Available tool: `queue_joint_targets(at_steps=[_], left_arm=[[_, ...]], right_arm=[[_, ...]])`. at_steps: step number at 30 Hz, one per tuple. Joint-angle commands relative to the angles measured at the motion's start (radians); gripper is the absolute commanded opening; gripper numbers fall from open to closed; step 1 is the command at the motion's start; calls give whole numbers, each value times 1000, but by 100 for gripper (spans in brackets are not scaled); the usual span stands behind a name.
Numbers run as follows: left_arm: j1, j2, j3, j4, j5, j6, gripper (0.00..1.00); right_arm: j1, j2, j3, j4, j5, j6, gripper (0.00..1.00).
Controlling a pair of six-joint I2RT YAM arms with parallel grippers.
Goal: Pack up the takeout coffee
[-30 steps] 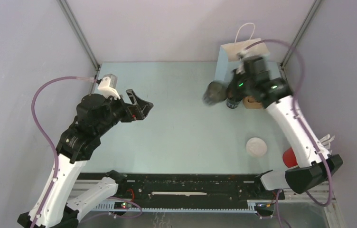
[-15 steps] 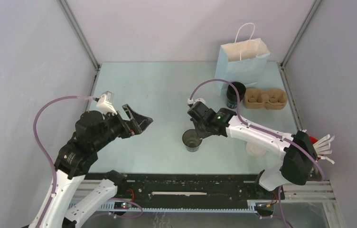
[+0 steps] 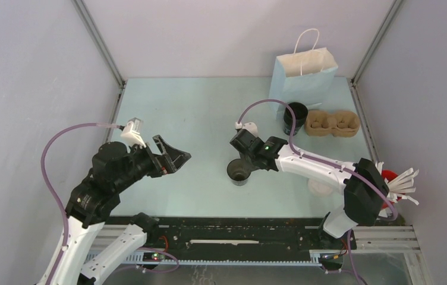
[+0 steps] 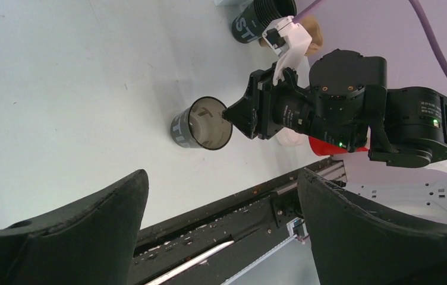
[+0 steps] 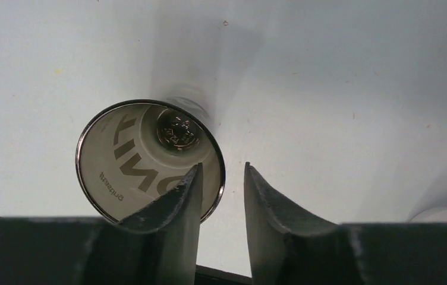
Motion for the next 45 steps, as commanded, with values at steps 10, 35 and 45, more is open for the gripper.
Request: queue_joint_targets(at_steps=[10,35,45], left_arm=[[-5,23,34,-36,42,134,100],[-82,102,34,-9,46,189,100],[-82,100,40,-17,43,195,100]], right_arm=[[-329,-406,-62,-370,-50,161,63],[-747,-229,-311,-213,-179,57,32],[-749,-208,-326,-206,-168,60,24]])
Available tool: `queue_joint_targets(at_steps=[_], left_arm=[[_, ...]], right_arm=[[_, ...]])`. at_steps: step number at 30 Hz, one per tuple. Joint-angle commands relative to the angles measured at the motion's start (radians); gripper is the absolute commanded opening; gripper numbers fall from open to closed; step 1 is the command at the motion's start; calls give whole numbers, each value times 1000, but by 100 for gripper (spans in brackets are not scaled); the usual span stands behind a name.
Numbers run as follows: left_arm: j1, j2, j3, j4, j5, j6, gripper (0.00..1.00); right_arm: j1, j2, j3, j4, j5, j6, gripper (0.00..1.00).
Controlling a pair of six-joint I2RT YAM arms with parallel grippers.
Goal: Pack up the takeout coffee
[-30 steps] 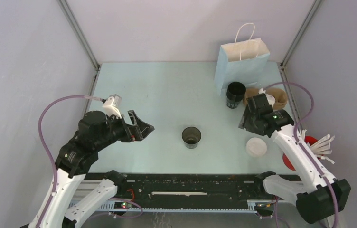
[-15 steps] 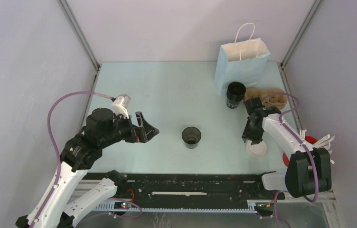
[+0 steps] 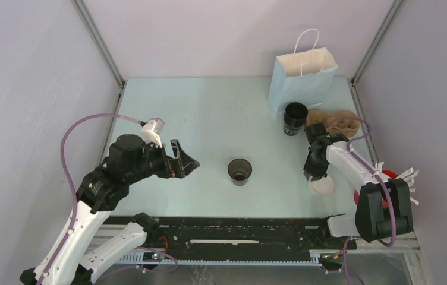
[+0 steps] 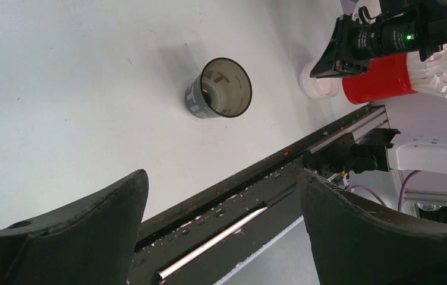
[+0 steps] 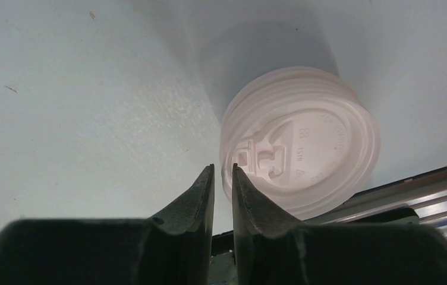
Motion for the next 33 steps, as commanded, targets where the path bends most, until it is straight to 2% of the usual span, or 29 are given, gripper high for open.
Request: queue_joint_targets(at_steps=[1,5,10,15,17,19,22,23,25,30,33], left_arm=[[-6,0,38,21,0,29,100],[-6,-2,41,19,0,30,100],[-6,4,68,-7,-12,36,100],[-6,24,114,-34,-21,11,100],[-6,25,120,-25,-14,-24,100],[-6,26,119,-7,15,-67,100],[-6,32,103,58,110,-173,100],[-6,32,89,100,146,-220,100],[-6,21,48,199,206,-332,100],[-33,-1,-88,548,246,-635,100],[-92,40,-64,574,188,-655,100]], right_arm=[[-6,6,-3,14,23,1,22],[-3,-13,3,-3,41,14,10],[7,-84,49,-82,58,34,1],[-2,-200,110,-127,59,-5,0],[-11,-237,131,-128,3,-36,0],[-6,-289,161,-97,-130,-79,0],[0,-384,182,46,-512,-85,0],[9,-412,181,109,-639,-51,0],[64,-441,181,269,-785,64,0],[282,-428,182,651,-807,375,0],[400,-380,181,804,-785,476,0]])
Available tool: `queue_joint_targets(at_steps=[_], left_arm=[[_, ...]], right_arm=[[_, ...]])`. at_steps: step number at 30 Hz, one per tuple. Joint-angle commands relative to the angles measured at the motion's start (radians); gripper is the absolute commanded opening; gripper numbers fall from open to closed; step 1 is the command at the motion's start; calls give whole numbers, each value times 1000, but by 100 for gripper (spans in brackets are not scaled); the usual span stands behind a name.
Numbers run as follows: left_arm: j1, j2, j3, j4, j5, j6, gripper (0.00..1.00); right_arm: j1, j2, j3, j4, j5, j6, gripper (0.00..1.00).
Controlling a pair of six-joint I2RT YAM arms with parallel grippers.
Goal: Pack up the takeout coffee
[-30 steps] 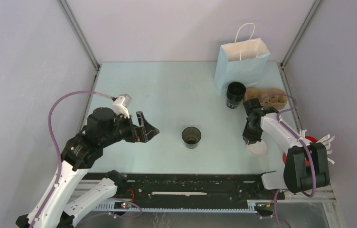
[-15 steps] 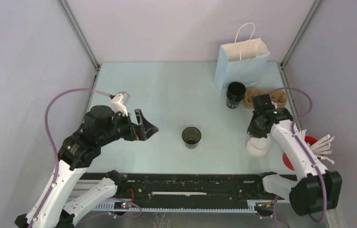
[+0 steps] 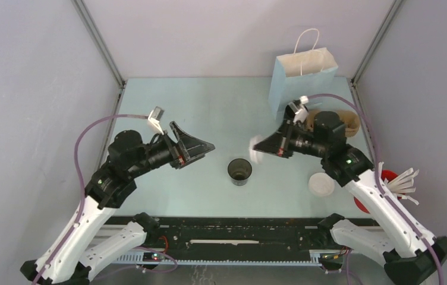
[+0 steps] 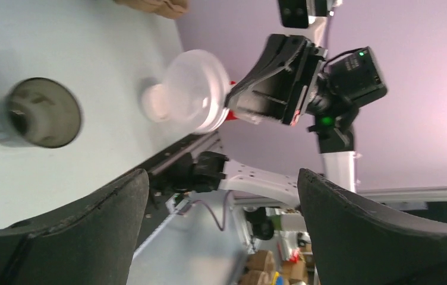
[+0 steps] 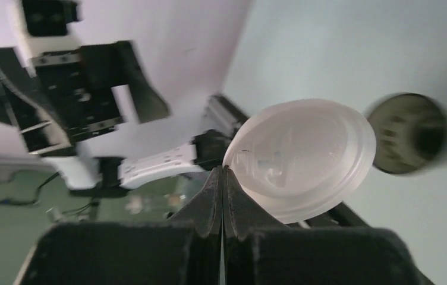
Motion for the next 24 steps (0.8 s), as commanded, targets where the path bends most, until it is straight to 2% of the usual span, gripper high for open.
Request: queue_joint_targets(at_steps=[1,7,16,19,24], left_arm=[[-73,47,7,194,-16,-150,100],[-138,55,-16,221,-88,-154,100],[-144,85,-42,316,-45,-217,100],[-143,109,-59,411,0,-267,100],[-144,106,-68,419,4,-277,100]], right_arm=[[132,61,31,364,-67,240,0],[192,99,24,499,-70,337,0],[194,103,-25,705,-93,466,0],[197,109,-26,727,-95,479,0],[203,117,-27,755,-92,493,0]])
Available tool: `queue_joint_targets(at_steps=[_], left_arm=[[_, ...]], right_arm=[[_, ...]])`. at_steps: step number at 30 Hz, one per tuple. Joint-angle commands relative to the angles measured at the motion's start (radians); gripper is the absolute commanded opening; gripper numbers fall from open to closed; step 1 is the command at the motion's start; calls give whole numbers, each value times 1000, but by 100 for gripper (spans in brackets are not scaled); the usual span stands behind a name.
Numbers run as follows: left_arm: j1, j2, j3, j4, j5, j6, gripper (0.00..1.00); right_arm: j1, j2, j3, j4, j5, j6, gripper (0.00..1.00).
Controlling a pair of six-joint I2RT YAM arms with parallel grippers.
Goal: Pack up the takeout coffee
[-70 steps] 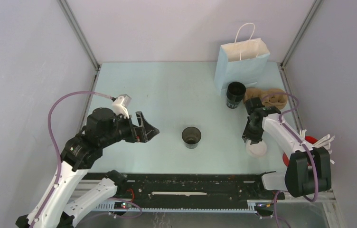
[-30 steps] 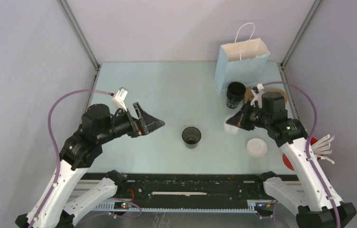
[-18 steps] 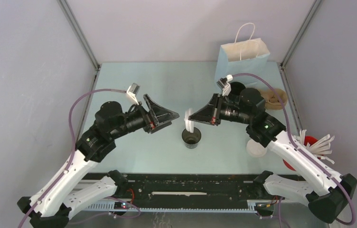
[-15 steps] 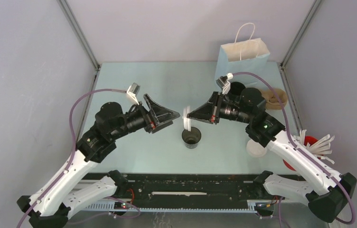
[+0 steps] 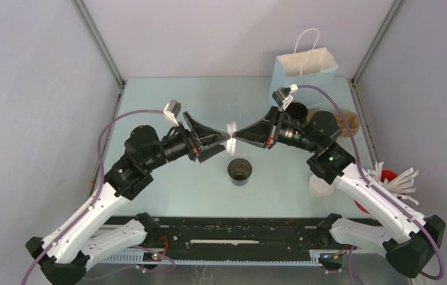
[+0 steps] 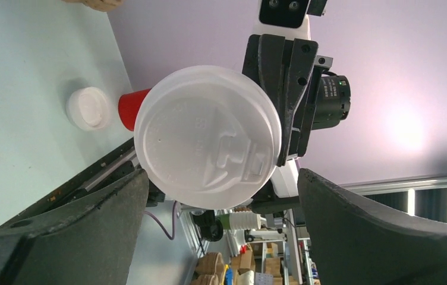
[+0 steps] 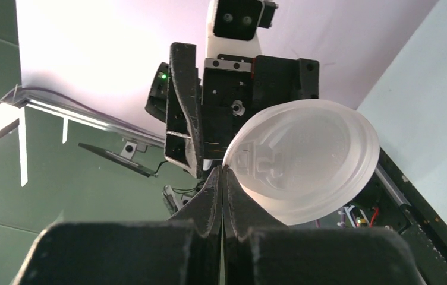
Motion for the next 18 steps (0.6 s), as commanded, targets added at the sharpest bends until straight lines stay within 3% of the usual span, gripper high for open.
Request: queue_joint_targets(at_steps=[1,18], left_arm=[[-4,-9,-26,76,32,-37,100],[-4,-40,-55,92,28,-61,100]], right_arm=[[15,9,-4,100,-11,42,0],[32,-9,-17,135,-6,59,0]])
